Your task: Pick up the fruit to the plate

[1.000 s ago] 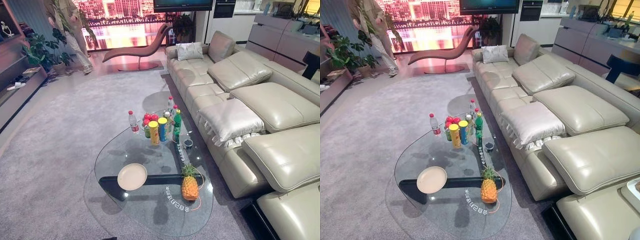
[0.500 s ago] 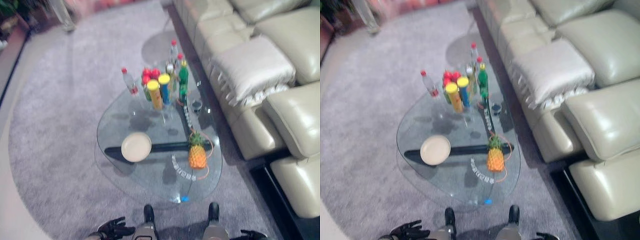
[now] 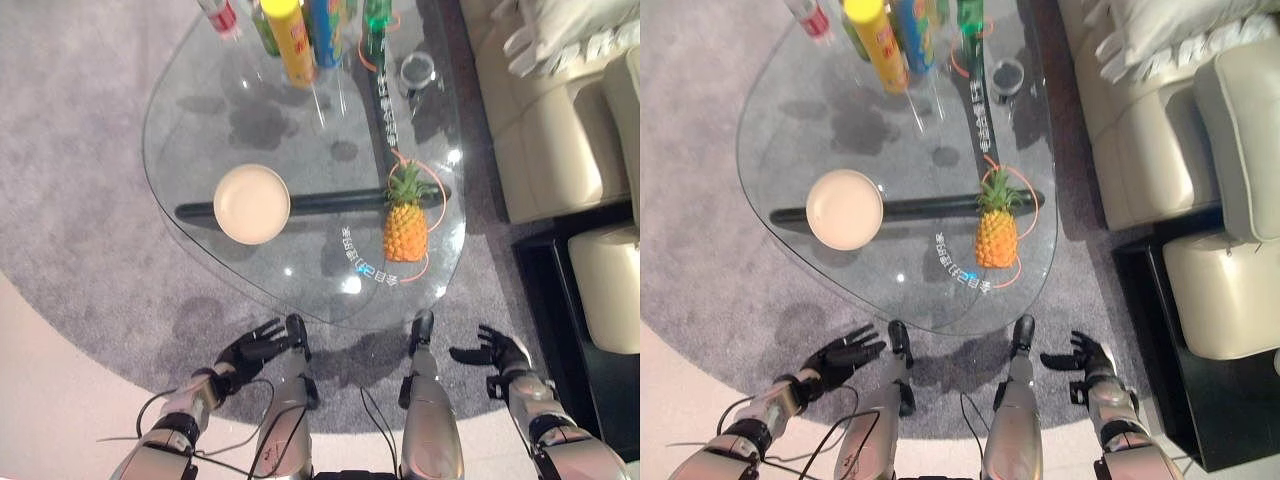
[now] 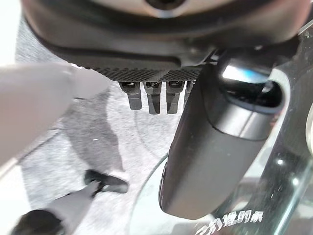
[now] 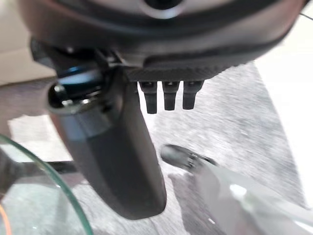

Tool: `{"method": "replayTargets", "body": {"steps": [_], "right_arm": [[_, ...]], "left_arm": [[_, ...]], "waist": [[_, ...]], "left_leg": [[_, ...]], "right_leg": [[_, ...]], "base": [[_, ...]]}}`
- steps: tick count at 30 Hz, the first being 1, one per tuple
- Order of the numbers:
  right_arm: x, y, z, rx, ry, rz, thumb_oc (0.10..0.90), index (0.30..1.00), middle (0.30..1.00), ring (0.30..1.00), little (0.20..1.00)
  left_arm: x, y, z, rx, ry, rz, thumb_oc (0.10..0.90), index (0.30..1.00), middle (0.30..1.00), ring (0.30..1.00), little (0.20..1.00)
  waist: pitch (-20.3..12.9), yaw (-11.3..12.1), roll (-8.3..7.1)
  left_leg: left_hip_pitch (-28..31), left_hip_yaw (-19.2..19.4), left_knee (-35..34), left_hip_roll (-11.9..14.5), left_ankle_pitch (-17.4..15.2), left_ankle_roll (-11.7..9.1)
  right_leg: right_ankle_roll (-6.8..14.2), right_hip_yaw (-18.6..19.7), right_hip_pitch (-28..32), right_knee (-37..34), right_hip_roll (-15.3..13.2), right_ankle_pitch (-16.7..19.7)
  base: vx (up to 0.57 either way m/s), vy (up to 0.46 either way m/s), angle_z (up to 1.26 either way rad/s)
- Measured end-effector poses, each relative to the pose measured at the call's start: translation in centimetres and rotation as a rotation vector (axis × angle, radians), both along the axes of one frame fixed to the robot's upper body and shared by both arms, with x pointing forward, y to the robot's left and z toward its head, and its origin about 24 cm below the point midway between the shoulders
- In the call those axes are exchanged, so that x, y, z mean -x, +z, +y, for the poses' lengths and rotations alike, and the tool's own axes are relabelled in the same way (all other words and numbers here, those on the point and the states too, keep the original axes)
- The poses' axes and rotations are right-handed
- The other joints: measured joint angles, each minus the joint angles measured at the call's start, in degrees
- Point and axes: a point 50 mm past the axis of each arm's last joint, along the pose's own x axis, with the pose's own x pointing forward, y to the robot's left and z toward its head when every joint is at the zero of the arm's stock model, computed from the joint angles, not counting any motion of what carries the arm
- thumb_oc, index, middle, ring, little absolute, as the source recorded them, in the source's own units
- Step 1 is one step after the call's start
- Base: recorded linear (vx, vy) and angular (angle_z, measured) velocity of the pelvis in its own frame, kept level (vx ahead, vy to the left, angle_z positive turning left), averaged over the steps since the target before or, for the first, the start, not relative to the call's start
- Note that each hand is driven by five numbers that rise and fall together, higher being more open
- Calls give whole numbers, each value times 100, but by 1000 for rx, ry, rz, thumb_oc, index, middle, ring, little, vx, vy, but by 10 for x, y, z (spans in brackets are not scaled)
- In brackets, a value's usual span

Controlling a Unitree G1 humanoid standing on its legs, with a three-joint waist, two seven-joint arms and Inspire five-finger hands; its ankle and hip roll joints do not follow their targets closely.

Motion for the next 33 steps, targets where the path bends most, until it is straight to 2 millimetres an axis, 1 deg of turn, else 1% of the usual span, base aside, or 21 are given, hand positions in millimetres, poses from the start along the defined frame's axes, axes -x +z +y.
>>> {"method": "replayTargets", "body": {"steps": [4,7,10,11,16,18,20,25,27,33], "right_arm": [[-19,18,3,16,-36,-103,800,900,900,900,900],[-30,29,6,19,-39,-151,800,900,900,900,900],[-30,29,6,12,-45,-160,800,900,900,900,900],[-30,29,6,15,-45,-158,800,900,900,900,900],[-30,28,7,5,-51,-155,800,900,900,900,900],[-30,28,6,-8,-62,-158,800,900,900,900,900],[-33,31,7,-14,-64,-167,800,900,900,900,900],[-44,42,9,-41,-74,-214,800,900,900,900,900],[-47,45,10,-44,-72,-222,800,900,900,900,900],[-58,57,13,-48,-60,-264,800,900,900,900,900]], "left_arm": [[-22,19,3,-40,124,-66,800,900,900,900,900],[-33,31,11,-72,240,-109,800,900,900,900,900],[-33,31,16,-109,301,-98,800,900,900,900,900],[-32,30,17,-121,320,-91,800,900,900,900,900],[-29,28,21,-162,380,-67,800,900,900,900,900],[-29,29,23,-181,402,-67,800,900,900,900,900],[-29,29,25,-200,422,-61,800,900,900,900,900],[-34,37,26,-216,449,-92,800,900,900,900,900],[-38,40,25,-219,455,-100,800,900,900,900,900],[-39,42,26,-228,454,-109,800,900,900,900,900]], "waist": [[63,3,-73],[81,3,-121],[86,59,-157],[87,71,-161],[91,110,-177],[97,148,-231],[108,142,-281],[112,138,-294],[119,154,-306],[118,156,-306]], "left_leg": [[-376,-103,218,28,-12,6],[-777,-208,461,61,-19,14],[-984,-234,608,82,-25,20],[-1093,-257,698,89,-32,25],[-1541,-377,1005,117,-53,50],[-1723,-392,1186,133,-120,72],[-1858,-397,1338,135,-162,51],[-2323,-520,1665,164,-214,35],[-2382,-530,1700,168,-219,34],[-2447,-532,1765,177,-240,36]], "right_leg": [[-23,3,-392,295,-3,-57],[-61,61,-814,665,-4,-173],[-95,90,-1095,949,-6,-258],[-104,101,-1210,1071,-13,-332],[-151,114,-1687,1511,-33,-480],[-167,174,-1905,1741,-41,-546],[-184,241,-2066,1902,-46,-585],[-220,259,-2480,2178,-50,-627],[-232,273,-2557,2234,-53,-637],[-239,299,-2623,2278,-70,-643]], "base": [[-74,-62,4],[-43,-44,5],[-22,-20,1],[-35,-22,0],[-8,-9,3],[0,0,0],[-6,-4,-2],[0,0,1],[0,0,0],[0,0,0]]}}
